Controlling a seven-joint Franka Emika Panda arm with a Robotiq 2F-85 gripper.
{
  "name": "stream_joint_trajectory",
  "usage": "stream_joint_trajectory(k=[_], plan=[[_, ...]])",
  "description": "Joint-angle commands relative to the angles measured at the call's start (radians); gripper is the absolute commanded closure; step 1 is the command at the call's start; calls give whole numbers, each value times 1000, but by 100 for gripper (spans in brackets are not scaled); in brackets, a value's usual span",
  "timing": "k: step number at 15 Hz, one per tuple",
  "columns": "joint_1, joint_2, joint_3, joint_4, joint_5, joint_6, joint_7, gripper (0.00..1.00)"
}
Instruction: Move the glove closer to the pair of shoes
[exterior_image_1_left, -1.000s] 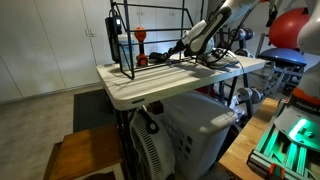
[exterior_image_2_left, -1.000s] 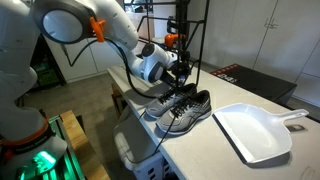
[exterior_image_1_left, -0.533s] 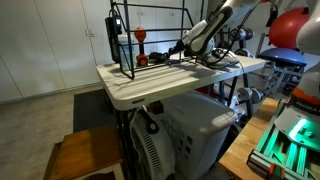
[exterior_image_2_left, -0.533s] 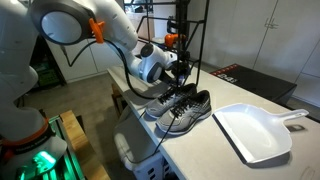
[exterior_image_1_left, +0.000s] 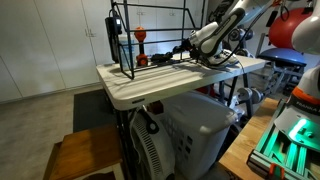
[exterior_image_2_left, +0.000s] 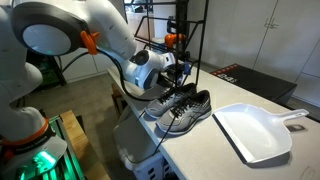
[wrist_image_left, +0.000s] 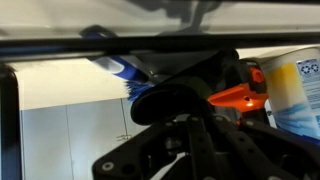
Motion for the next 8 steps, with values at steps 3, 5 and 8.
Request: stream_joint_trajectory(k=[3, 5, 8], plan=[[-79, 88, 44, 6, -101, 77, 3, 99], [-90, 96, 55, -5, -124, 100, 8, 99], [-96, 91, 46, -41, -138, 193, -6, 99]])
